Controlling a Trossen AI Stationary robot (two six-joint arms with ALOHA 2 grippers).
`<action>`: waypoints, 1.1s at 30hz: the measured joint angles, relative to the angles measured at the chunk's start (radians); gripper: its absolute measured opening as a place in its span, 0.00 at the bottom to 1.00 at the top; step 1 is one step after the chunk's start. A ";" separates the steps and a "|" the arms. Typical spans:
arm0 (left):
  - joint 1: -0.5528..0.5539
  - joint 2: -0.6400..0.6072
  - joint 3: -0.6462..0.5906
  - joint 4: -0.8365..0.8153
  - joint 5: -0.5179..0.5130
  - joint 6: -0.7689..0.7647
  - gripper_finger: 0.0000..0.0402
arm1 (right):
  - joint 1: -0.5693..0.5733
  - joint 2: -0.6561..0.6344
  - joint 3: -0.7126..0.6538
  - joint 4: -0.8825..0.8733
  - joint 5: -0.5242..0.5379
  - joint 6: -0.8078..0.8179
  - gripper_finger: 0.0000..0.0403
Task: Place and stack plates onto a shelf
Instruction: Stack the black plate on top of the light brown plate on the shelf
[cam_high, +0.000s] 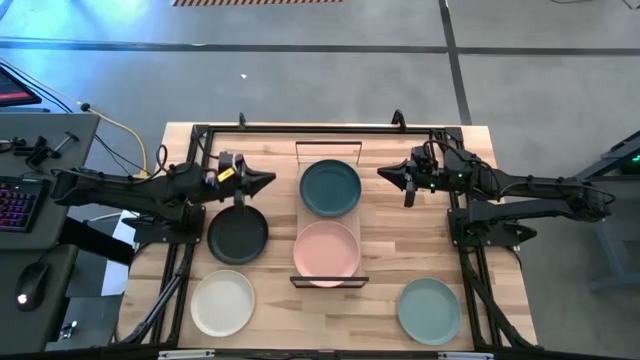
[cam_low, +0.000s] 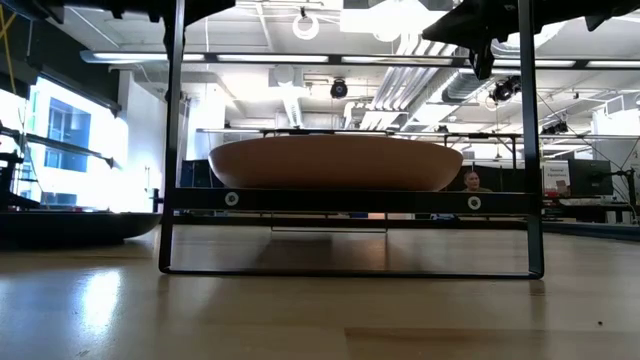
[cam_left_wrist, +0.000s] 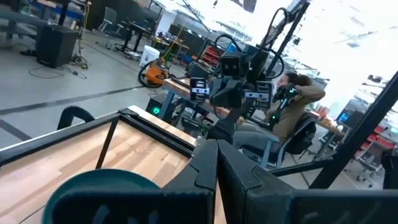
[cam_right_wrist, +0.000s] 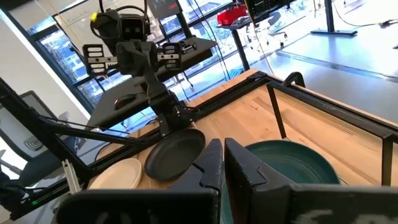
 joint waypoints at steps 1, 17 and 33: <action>0.005 0.000 0.000 -0.001 -0.002 -0.015 0.00 | 0.000 0.000 0.000 0.000 0.000 0.000 0.00; 0.312 0.214 0.184 -1.093 0.329 -0.120 0.36 | 0.000 0.000 0.000 -0.011 0.014 0.025 0.00; 0.382 0.573 0.213 -1.112 0.381 0.153 0.49 | 0.000 0.000 0.000 -0.043 0.037 0.017 0.00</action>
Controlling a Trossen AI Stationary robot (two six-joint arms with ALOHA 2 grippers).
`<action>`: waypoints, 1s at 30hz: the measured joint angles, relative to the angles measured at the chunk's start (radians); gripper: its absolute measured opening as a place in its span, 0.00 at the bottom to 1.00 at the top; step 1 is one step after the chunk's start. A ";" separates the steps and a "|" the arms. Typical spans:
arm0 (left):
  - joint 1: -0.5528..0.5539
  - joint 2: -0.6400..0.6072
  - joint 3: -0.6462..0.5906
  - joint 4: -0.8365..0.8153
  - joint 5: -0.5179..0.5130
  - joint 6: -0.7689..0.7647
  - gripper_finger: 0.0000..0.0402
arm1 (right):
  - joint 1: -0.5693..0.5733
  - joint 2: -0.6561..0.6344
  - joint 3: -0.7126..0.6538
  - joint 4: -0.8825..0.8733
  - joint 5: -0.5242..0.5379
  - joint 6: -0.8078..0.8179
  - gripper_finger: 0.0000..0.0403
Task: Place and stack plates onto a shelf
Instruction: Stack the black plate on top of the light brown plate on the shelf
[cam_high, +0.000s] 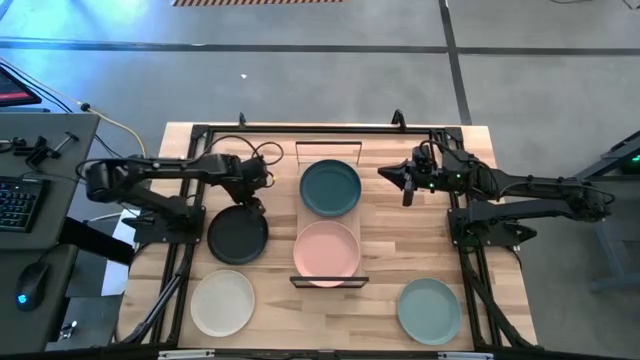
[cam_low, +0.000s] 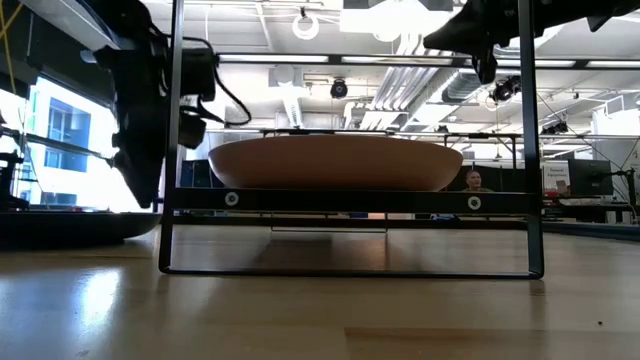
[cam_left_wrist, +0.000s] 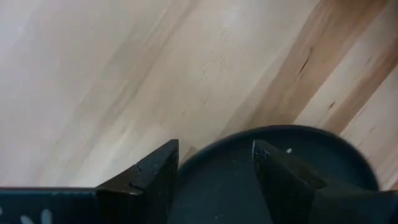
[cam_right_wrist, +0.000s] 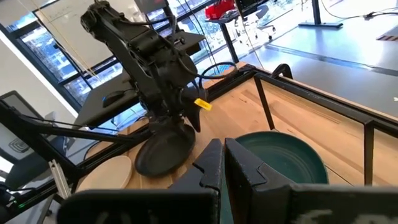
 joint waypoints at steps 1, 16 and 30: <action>0.002 0.017 0.000 -0.002 0.006 0.021 0.49 | 0.000 0.000 0.000 -0.003 0.000 0.000 0.00; 0.007 0.182 0.004 -0.009 0.014 0.091 0.46 | 0.000 0.000 0.000 -0.037 0.001 -0.001 0.00; 0.047 0.064 0.090 -0.197 0.015 0.039 0.01 | 0.000 0.021 0.001 -0.041 0.010 -0.016 0.00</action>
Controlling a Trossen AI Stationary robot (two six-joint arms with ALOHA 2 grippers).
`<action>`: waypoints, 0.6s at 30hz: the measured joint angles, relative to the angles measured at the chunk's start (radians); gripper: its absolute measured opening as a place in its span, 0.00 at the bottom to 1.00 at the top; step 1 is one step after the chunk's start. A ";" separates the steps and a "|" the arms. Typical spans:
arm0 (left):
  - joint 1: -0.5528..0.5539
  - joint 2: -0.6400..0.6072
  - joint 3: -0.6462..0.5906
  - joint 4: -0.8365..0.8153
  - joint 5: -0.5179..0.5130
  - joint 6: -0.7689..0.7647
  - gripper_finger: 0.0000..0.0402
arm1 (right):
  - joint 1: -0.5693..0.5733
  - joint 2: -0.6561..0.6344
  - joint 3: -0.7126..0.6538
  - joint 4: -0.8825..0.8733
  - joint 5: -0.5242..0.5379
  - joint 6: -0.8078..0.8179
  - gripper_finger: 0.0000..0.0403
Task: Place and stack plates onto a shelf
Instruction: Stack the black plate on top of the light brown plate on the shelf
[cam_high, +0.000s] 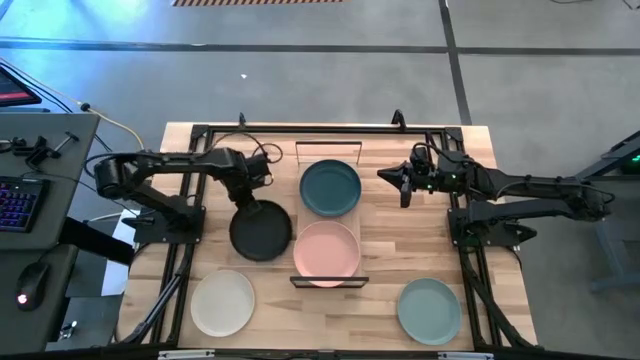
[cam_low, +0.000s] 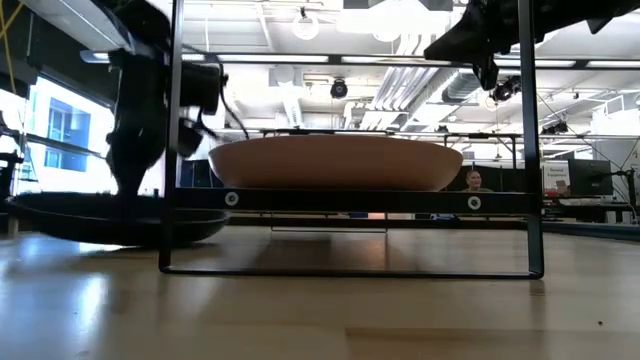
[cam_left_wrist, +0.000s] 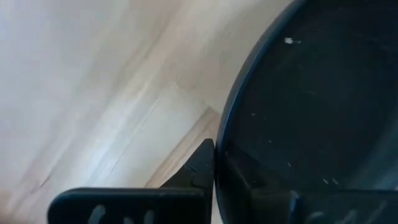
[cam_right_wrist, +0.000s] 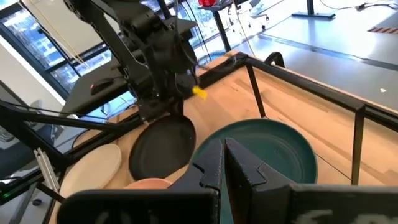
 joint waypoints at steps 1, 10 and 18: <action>0.007 -0.020 0.022 -0.022 -0.005 -0.002 0.01 | 0.000 0.004 0.000 -0.002 0.000 0.002 0.00; 0.038 -0.147 0.241 -0.199 0.020 -0.002 0.00 | 0.002 0.048 0.000 0.067 -0.018 0.110 0.00; 0.021 -0.164 0.402 -0.281 0.062 -0.068 0.00 | 0.018 0.070 0.000 0.212 -0.019 0.182 0.04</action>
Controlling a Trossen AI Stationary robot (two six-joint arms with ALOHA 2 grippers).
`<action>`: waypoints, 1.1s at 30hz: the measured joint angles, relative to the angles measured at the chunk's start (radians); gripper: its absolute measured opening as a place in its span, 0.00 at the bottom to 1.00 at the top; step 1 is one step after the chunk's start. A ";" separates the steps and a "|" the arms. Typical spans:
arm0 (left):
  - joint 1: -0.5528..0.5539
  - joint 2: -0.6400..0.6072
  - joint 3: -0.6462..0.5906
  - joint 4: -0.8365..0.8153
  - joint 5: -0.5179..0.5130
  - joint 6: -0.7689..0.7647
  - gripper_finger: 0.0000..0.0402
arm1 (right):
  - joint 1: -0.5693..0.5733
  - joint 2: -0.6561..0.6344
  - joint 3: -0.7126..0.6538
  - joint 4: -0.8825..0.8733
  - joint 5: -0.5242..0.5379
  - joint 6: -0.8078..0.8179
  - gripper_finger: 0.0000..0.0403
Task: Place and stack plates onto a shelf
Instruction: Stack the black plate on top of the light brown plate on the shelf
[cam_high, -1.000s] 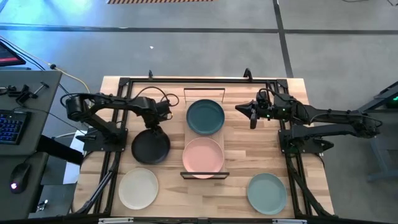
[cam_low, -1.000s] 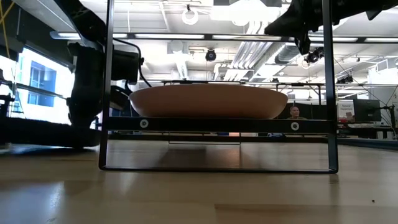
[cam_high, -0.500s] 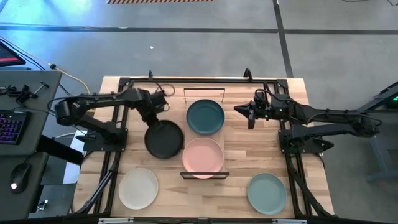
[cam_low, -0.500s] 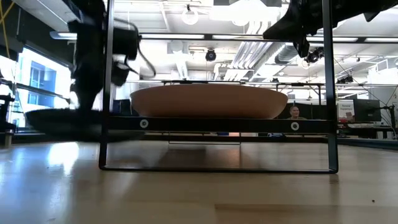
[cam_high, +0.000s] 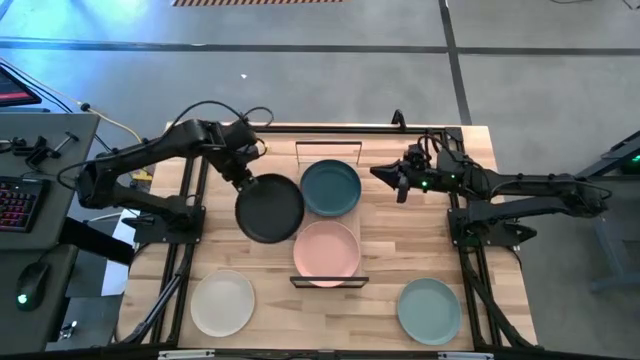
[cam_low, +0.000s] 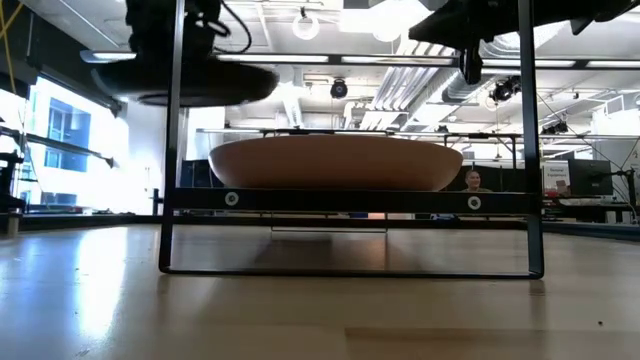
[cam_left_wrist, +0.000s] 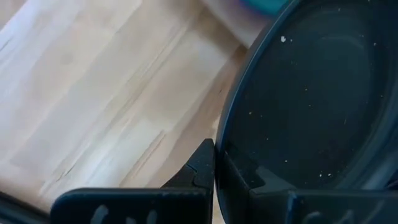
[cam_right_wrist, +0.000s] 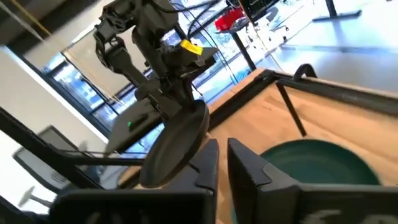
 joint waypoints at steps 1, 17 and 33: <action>-0.006 0.004 0.012 0.009 0.008 -0.016 0.00 | 0.000 0.000 0.000 0.000 0.000 0.023 0.07; -0.114 0.180 0.030 0.320 0.112 -0.146 0.00 | 0.039 0.295 0.113 -0.015 -0.138 0.414 0.53; -0.122 0.192 0.030 0.373 0.105 -0.143 0.00 | 0.064 0.546 0.126 0.269 -0.290 0.641 0.54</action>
